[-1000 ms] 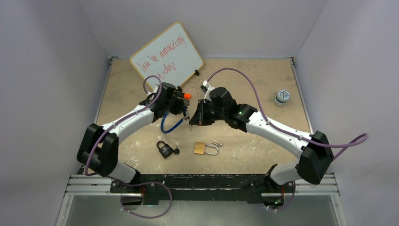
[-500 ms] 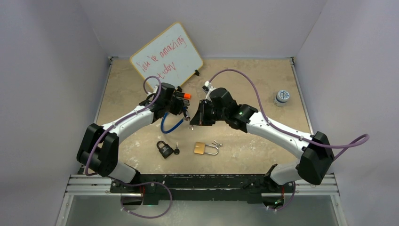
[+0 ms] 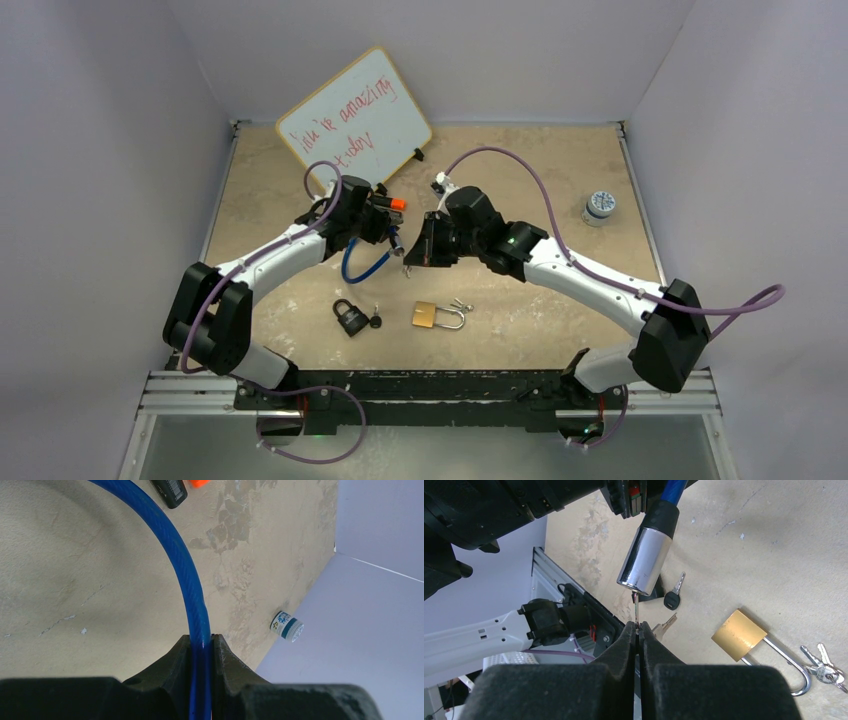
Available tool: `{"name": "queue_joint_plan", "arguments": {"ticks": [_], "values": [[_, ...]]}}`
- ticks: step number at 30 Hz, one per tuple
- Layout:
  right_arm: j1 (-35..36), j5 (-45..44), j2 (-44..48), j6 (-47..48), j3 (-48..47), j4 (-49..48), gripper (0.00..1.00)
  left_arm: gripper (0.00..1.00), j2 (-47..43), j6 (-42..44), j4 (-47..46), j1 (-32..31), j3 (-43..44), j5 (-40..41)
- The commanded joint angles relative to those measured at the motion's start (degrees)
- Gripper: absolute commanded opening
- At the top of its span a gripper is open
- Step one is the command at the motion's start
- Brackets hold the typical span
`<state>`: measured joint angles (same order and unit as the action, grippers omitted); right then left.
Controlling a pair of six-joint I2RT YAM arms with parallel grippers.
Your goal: Unlock with the key
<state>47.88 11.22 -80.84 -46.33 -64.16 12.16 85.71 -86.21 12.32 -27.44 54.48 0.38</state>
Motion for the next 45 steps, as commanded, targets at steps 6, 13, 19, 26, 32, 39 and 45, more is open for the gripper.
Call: {"name": "queue_joint_plan", "arguments": {"ticks": [6,13,19,26,32,39,45], "values": [[-0.24,-2.35,-0.20,-1.54,-2.01,3.09,0.00,0.00,-0.99,0.07,-1.30,0.63,-1.06,-1.26],[-0.74,-2.85,-0.44,-1.57,-2.91,3.07,0.00,0.00,-1.03,0.25,-2.06,0.68,-1.54,-1.86],[-1.16,-1.49,-2.77,-4.01,-6.39,5.12,0.00,0.00,-1.41,0.65,-3.74,0.63,-2.61,-2.40],[-1.38,-0.54,-5.66,-9.68,-11.46,10.97,0.00,0.00,-2.32,1.67,-5.14,0.64,-2.94,-1.26],[-1.38,-1.64,-6.12,-14.77,-13.29,14.06,0.00,0.00,-3.50,2.53,-5.47,0.63,-2.98,1.91],[-1.38,-3.12,-6.86,-18.70,-13.29,14.53,0.00,0.00,-3.57,2.20,-5.58,0.55,-3.00,2.87],[-1.38,-5.24,-7.90,-19.43,-14.76,16.34,0.00,0.00,-4.20,1.33,-2.92,0.55,-2.83,2.08]]}}
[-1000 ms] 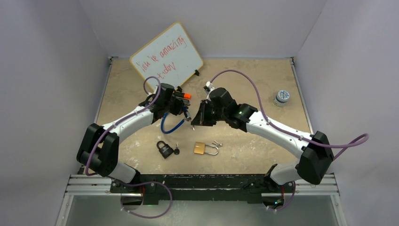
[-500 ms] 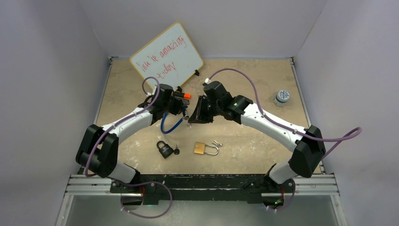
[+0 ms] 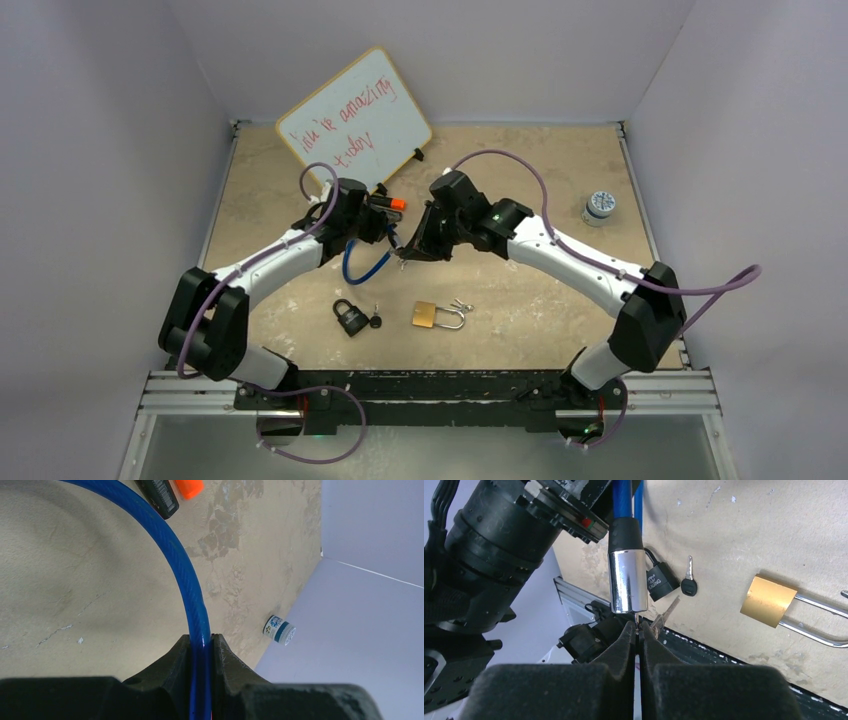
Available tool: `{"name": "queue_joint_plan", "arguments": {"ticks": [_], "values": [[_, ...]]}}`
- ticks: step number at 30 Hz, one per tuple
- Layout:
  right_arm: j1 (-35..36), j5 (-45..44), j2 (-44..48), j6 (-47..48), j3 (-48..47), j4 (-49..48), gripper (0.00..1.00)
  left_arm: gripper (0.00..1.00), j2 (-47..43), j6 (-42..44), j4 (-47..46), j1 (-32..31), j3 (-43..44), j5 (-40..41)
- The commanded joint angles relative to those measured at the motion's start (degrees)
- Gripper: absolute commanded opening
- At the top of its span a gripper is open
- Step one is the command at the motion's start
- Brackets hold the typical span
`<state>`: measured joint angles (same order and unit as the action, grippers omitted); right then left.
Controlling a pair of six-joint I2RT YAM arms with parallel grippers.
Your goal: Unlock with the key
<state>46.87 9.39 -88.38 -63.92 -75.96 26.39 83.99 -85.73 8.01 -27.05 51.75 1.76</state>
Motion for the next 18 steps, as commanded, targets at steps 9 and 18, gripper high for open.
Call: {"name": "queue_joint_plan", "arguments": {"ticks": [9,18], "values": [[-0.38,-2.97,-2.22,0.45,-5.66,3.23,0.00,0.00,-3.65,0.80,0.60,0.15,-2.13,-3.35],[-0.84,1.95,2.01,7.30,2.19,-8.02,0.06,0.00,-5.37,-0.47,-1.11,0.16,-3.75,-3.85]]}}
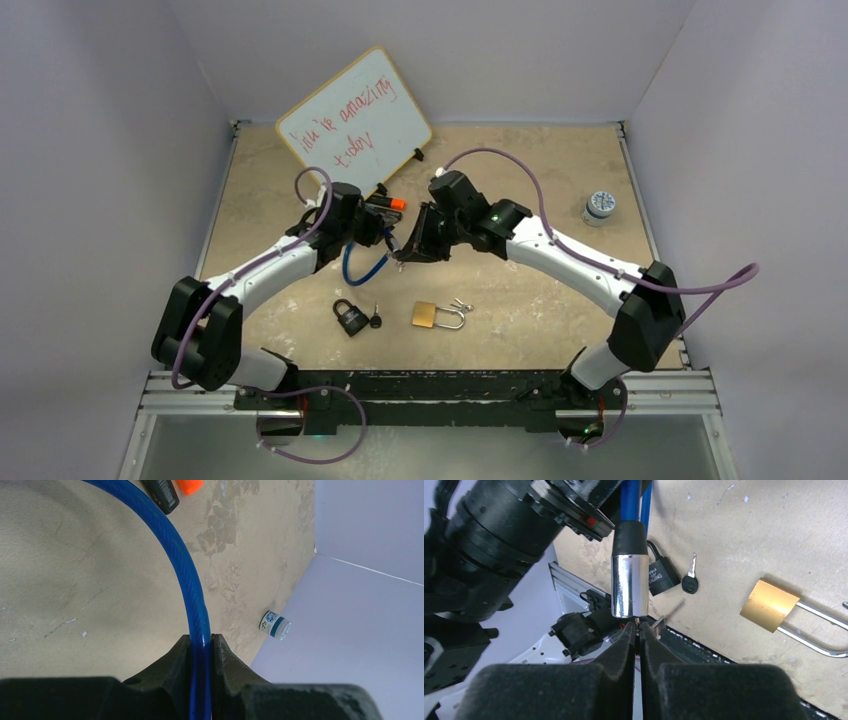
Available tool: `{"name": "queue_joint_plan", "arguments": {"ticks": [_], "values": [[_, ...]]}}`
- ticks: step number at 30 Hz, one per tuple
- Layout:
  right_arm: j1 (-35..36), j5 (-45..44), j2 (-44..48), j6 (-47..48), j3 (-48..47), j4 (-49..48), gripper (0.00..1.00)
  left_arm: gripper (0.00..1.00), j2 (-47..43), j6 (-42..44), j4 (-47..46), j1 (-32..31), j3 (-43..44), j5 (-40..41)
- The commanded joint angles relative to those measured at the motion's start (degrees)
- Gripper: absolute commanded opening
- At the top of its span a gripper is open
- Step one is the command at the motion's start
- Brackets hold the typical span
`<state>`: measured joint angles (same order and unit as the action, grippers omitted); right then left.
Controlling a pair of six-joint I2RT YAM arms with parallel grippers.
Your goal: Unlock with the key
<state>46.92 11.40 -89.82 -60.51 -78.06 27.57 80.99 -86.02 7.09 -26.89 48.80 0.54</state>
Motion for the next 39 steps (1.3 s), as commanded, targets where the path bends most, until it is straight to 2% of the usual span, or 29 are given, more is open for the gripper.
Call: {"name": "queue_joint_plan", "arguments": {"ticks": [1,9,16,19,22,28,32,36,38,39], "values": [[-0.94,0.01,4.65,4.65,5.39,-10.17,0.11,0.00,-2.35,-0.31,-0.55,0.00,-0.88,-2.30],[-1.24,0.98,11.40,7.62,9.77,-10.68,0.50,0.00,-1.91,-1.02,-4.09,0.00,-1.30,-0.69],[-1.14,5.23,10.79,11.04,10.34,-13.31,0.59,0.00,-1.20,-1.37,-5.10,0.00,-1.25,-0.69],[-1.13,6.53,9.15,11.06,9.95,-13.50,0.59,0.00,-0.95,-1.42,-5.09,0.00,-1.11,-0.70],[-1.14,7.11,7.99,10.92,9.25,-13.19,0.52,0.00,-0.97,-1.36,-4.93,0.00,-1.19,-0.71],[-1.12,9.44,5.53,10.19,8.42,-13.57,0.32,0.00,-1.05,-1.29,-5.07,0.00,-1.20,-0.80],[-1.13,10.45,4.81,9.83,7.84,-13.64,0.26,0.00,-0.93,-1.43,-5.50,0.09,-1.40,-0.80],[-1.12,10.85,3.95,8.88,7.66,-13.01,0.12,0.00,-1.00,-1.33,-5.44,0.09,-1.38,-0.71],[-1.12,11.36,3.30,8.46,6.95,-11.89,0.01,0.00,-1.02,-1.25,-5.42,0.21,-1.38,-0.71],[-1.12,12.12,2.90,8.13,6.62,-11.11,0.00,0.00,-1.01,-1.04,-5.43,0.19,-1.27,-0.71]]}}
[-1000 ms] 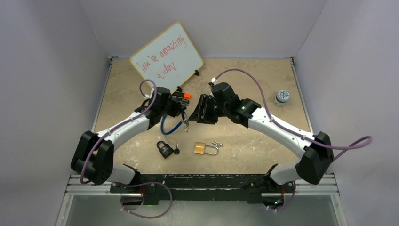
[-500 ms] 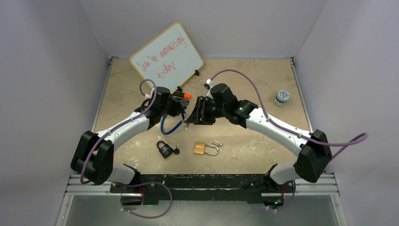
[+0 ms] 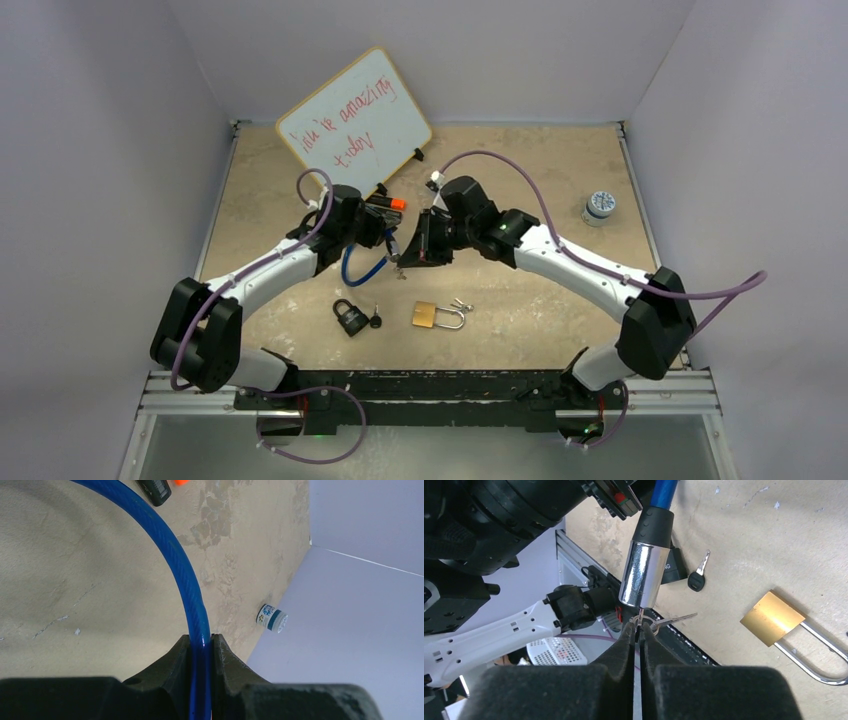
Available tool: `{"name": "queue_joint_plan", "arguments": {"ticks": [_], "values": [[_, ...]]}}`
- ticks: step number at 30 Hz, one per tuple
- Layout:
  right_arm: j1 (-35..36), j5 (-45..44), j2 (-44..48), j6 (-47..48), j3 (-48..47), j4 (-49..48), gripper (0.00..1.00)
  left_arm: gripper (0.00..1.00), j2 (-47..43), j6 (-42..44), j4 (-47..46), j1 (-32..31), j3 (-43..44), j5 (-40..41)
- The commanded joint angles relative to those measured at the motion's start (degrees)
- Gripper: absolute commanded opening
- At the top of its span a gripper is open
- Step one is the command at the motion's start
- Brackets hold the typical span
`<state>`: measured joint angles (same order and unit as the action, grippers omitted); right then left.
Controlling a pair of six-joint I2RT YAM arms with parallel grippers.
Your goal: Unlock with the key
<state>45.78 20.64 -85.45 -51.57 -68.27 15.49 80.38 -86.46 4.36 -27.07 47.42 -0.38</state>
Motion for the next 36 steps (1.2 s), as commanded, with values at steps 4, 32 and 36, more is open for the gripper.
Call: {"name": "queue_joint_plan", "arguments": {"ticks": [4,32,36], "values": [[0.01,3.39,-1.69,-3.43,-3.41,1.48,0.00,0.00,-0.97,0.27,-1.20,0.64,0.53,0.26],[-0.52,-13.99,-4.48,1.41,-12.24,9.27,0.00,0.00,-5.75,-0.25,3.36,0.97,1.96,-7.99],[-0.52,-14.44,-1.78,2.88,-7.77,4.34,0.00,0.00,-6.95,-3.40,1.28,1.01,0.11,-9.64]]}}
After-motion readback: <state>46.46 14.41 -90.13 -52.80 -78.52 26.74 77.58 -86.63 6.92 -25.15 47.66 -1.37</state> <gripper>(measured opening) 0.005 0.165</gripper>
